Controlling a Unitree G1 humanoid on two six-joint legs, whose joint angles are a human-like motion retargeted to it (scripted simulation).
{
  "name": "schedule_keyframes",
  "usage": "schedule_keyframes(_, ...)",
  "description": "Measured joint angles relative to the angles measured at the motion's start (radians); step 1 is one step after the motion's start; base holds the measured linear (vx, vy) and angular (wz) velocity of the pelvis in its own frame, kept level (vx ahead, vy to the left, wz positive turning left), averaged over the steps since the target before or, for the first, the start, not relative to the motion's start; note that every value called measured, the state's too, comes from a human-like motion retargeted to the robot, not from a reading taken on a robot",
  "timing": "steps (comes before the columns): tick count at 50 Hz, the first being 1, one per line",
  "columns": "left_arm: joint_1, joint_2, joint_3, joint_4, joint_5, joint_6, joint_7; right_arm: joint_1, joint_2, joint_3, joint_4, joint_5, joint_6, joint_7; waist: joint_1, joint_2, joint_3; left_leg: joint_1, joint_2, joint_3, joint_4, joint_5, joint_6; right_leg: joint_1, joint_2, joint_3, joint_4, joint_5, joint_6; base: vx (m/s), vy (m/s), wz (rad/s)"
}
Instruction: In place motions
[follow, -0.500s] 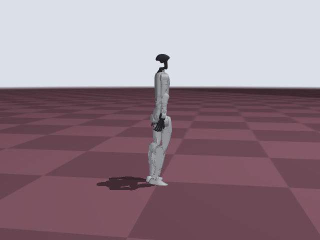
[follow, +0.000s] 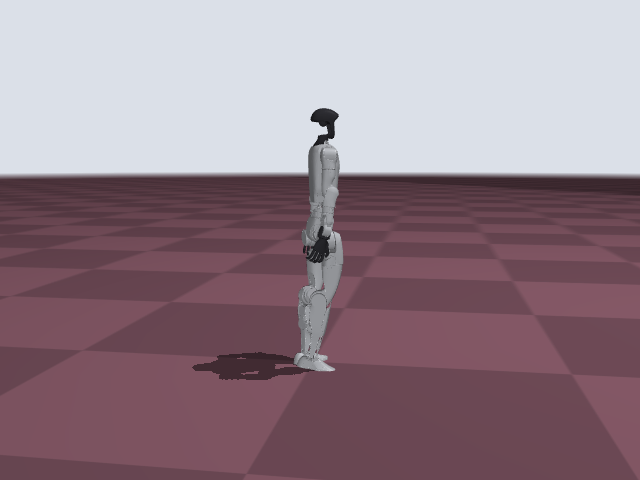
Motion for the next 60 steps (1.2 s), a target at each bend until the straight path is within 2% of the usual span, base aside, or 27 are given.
schedule_keyframes(6,-0.030,0.007,-0.020,-0.049,-0.001,-0.009,-0.016,0.014,-0.002,0.003,0.003,0.020,-0.007,-0.001,0.080,-0.013,0.031,-0.033,0.013,-0.039,0.030,0.025,-0.013,0.038,-0.013,-0.059,0.007,-0.024,0.020,0.02,-0.11,0.56)
schedule_keyframes(10,-0.043,0.013,-0.033,-0.075,-0.001,-0.021,-0.014,0.018,-0.008,0.001,-0.001,0.007,-0.008,0.004,0.049,-0.021,0.056,-0.076,-0.008,-0.152,0.057,0.059,-0.022,0.072,-0.023,-0.219,-0.009,-0.034,0.016,0.04,-0.14,1.92)
schedule_keyframes(13,-0.046,0.012,-0.019,-0.079,-0.011,-0.021,-0.008,0.020,-0.016,0.003,-0.009,0.000,-0.011,0.003,0.074,-0.028,0.068,-0.113,-0.018,-0.191,0.076,0.065,-0.032,0.093,-0.033,-0.302,-0.010,-0.052,0.025,0.02,-0.15,1.58)
schedule_keyframes(18,-0.042,0.009,0.013,-0.066,-0.041,-0.017,-0.002,0.029,-0.036,-0.003,-0.013,0.003,-0.017,0.006,0.135,-0.052,0.089,-0.149,-0.057,-0.242,0.086,0.022,-0.005,0.132,-0.064,-0.450,-0.011,-0.078,0.042,0.04,-0.13,1.57)
schedule_keyframes(20,-0.036,0.010,0.029,-0.053,-0.054,-0.017,0.006,0.030,-0.046,-0.005,-0.009,-0.001,-0.015,0.004,0.156,-0.066,0.092,-0.154,-0.067,-0.207,0.083,-0.018,0.035,0.144,-0.080,-0.508,-0.011,-0.088,0.049,0.10,-0.12,1.72)
schedule_keyframes(23,-0.024,0.019,0.061,-0.017,-0.068,-0.013,0.027,0.026,-0.056,-0.007,-0.004,-0.012,-0.007,-0.006,0.153,-0.076,0.083,-0.136,-0.017,0.029,0.072,-0.098,0.047,0.155,-0.097,-0.597,-0.005,-0.104,0.063,0.14,-0.13,2.11)
schedule_keyframes(27,-0.001,0.035,0.094,0.038,-0.090,0.005,0.056,0.034,-0.058,-0.021,-0.017,-0.022,-0.006,-0.026,0.094,-0.071,0.047,-0.114,0.023,0.281,0.045,-0.163,0.025,0.165,-0.102,-0.727,0.001,-0.117,0.093,0.16,-0.18,2.65)
schedule_keyframes(30,0.001,0.045,0.107,0.075,-0.104,0.019,0.084,0.052,-0.054,-0.039,-0.034,-0.003,-0.020,-0.033,0.059,-0.063,0.023,-0.116,0.026,0.363,0.033,-0.184,0.003,0.175,-0.092,-0.824,-0.001,-0.119,0.117,0.15,-0.22,2.57)
schedule_keyframes(33,-0.006,0.039,0.113,0.078,-0.114,0.022,0.105,0.058,-0.052,-0.045,-0.034,0.030,-0.026,-0.029,0.087,-0.067,0.033,-0.111,0.028,0.392,0.029,-0.170,-0.023,0.198,-0.084,-0.885,0.001,-0.120,0.134,0.16,-0.24,1.61)
schedule_keyframes(40,0.027,-0.013,0.134,0.034,-0.140,-0.027,0.154,-0.011,-0.043,0.010,-0.036,0.008,-0.017,-0.020,0.216,-0.079,0.078,-0.110,0.027,0.335,0.035,-0.123,-0.037,0.242,-0.082,-0.922,0.028,-0.123,0.153,0.15,-0.23,0.35)
schedule_keyframes(47,0.071,-0.071,0.206,0.068,-0.207,-0.033,0.123,-0.051,0.018,0.044,-0.172,-0.013,-0.071,0.013,0.088,-0.048,0.063,-0.105,0.001,0.189,0.045,-0.105,-0.036,0.277,-0.043,-1.046,0.028,-0.111,0.185,0.15,-0.22,0.91)
schedule_keyframes(50,0.076,-0.081,0.260,0.058,-0.237,-0.035,0.080,-0.049,0.045,0.070,-0.216,0.031,-0.088,0.052,0.103,-0.060,0.051,-0.114,0.018,0.212,0.061,-0.090,-0.049,0.270,-0.058,-1.020,0.029,-0.105,0.186,0.15,-0.22,-0.56)
schedule_keyframes(52,0.075,-0.074,0.270,0.042,-0.226,-0.037,0.062,-0.047,0.056,0.093,-0.233,0.055,-0.095,0.067,0.167,-0.074,0.050,-0.116,0.030,0.277,0.058,-0.067,-0.042,0.260,-0.076,-0.956,0.034,-0.103,0.179,0.15,-0.22,-1.50)
schedule_keyframes(60,0.059,-0.001,0.209,-0.027,-0.138,-0.049,0.074,-0.041,0.039,0.122,-0.191,-0.011,-0.091,0.025,0.222,-0.087,0.018,-0.107,0.040,0.304,0.058,-0.005,-0.043,0.264,-0.087,-0.912,0.042,-0.079,0.179,0.20,-0.23,-0.32)
